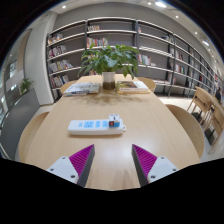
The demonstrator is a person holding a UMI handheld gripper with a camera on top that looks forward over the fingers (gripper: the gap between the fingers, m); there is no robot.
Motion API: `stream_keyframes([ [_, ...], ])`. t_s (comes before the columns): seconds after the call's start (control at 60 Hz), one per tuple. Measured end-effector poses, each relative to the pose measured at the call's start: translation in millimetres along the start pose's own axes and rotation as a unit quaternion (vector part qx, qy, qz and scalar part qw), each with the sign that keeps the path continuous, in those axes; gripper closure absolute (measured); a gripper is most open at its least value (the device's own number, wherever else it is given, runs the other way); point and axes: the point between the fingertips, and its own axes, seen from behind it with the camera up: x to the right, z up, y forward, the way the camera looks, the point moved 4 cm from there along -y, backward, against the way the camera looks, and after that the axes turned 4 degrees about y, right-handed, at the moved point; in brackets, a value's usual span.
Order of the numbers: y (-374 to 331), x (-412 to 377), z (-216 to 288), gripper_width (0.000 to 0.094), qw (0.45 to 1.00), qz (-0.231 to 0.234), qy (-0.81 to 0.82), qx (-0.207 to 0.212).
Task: Unplug charger
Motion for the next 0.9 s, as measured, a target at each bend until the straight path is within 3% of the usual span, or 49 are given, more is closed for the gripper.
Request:
stream_keyframes([
  [0.167, 76.2, -3.8, 46.2, 0.0213, 1.0, -0.004, -0.003, 0.002],
  [0.25, 94.9, -2.1, 57.3, 0.0272, 1.0, -0.004, -0.005, -0.001],
  [0.383, 116.6, 1.2, 55.4, 0.0459, 1.0, -0.006, -0.004, -0.016],
  [0.433, 117.1, 2.6, 58.3, 0.048, 1.0, -0.005, 0.0, -0.012],
  [0.483, 119.1, 0.1, 54.9, 0.068, 1.0, 0.003, 0.004, -0.02],
  [0.667, 119.9, 0.3, 55.8, 0.0779, 1.0, 0.003, -0.02, -0.016],
  [0.8, 115.2, -1.2, 63.0, 0.083, 0.998, 0.006, -0.022, -0.057],
  [0.9, 55.7, 4.6, 216.8, 0.0833, 0.991, 0.033, 0.024, 0.127],
])
